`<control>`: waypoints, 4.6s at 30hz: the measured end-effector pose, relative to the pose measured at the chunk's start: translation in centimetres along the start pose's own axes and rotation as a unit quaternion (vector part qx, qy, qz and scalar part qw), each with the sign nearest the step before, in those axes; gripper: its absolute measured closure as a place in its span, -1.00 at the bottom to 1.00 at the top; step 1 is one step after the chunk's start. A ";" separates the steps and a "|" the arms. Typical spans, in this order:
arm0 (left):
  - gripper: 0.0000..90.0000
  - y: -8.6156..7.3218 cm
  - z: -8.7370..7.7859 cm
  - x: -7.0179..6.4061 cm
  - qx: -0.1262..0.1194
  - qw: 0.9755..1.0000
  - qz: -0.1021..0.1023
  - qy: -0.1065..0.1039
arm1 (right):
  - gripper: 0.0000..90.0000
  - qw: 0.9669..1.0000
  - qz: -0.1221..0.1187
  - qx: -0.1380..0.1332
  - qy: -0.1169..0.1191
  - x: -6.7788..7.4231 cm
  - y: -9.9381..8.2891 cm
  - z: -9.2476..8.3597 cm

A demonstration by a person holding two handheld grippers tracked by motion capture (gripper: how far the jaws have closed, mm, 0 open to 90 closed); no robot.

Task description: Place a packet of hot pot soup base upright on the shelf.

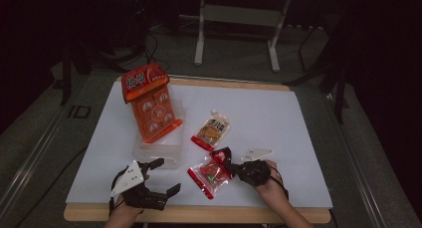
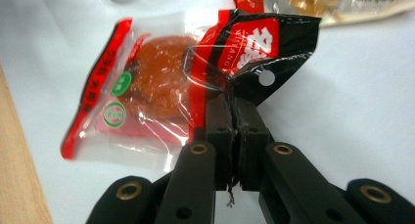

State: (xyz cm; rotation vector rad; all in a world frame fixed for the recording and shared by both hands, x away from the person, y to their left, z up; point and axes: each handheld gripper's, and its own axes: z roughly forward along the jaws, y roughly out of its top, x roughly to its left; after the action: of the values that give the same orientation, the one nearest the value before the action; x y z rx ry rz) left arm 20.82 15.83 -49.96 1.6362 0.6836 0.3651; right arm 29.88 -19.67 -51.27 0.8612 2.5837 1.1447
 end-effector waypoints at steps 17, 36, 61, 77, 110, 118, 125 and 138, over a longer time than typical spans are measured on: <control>-0.88 3.5 1.5 0.5 0.036 0.999 0.011 0.002 | 0.94 0.995 -0.077 -0.068 -0.008 2.8 2.8 -4.3; -0.53 7.3 8.4 2.5 0.097 0.990 0.021 -0.103 | 0.94 0.989 -0.115 -0.091 0.010 5.1 3.8 -5.3; 0.93 7.3 11.9 2.3 0.162 0.975 0.054 -0.140 | 0.95 0.987 -0.126 -0.102 0.010 5.5 3.8 -5.5; 0.97 9.3 10.2 1.5 0.129 0.981 0.068 -0.124 | 0.92 0.983 -0.116 -0.139 -0.002 4.9 3.9 -6.8; 0.98 14.1 1.7 4.6 -0.011 0.993 0.108 -0.049 | -0.69 0.980 0.004 -0.197 -0.009 0.4 2.6 -8.3; 0.97 13.1 -0.2 6.7 -0.034 0.994 0.105 -0.029 | -0.68 0.981 0.010 -0.192 -0.003 0.2 2.5 -8.0; 0.97 11.7 -0.8 8.4 -0.035 0.995 0.093 -0.015 | -0.68 0.981 0.012 -0.192 0.000 0.1 2.4 -7.9; 0.97 9.6 -2.2 9.1 -0.029 0.996 0.079 -0.020 | -0.68 0.981 0.015 -0.192 0.007 -0.1 2.2 -7.8</control>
State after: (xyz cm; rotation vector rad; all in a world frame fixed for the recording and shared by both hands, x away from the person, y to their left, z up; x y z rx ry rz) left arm 28.75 22.61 -41.54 1.6424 0.5110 0.4611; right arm 27.88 -23.31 -44.34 0.8024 2.2492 1.5899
